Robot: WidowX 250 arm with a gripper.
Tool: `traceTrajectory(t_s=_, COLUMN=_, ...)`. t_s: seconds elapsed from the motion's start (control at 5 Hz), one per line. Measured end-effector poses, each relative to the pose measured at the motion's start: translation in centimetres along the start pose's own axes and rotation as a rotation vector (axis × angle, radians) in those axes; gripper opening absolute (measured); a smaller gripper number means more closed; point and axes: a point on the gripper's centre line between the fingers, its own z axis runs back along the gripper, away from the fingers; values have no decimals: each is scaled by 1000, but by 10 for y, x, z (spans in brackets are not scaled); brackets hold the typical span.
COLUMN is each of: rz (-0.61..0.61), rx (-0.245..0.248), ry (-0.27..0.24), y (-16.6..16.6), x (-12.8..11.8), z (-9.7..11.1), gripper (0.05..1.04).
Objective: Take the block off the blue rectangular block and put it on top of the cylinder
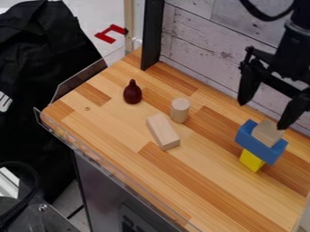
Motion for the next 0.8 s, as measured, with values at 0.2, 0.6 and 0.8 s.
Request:
traceTrajectory(t_s=0.2, rz=-1, rx=-5, ry=-5, y=-3, x=3, z=1, gripper=999)
traceTrajectory(t_s=0.6, rz=-6, rx=1, ry=13, y=-8, x=4, z=-7, gripper=999)
traceTrajectory(t_s=0.8, rz=-8, rx=-5, ry=28, y=-9, x=5, z=-11, gripper=999)
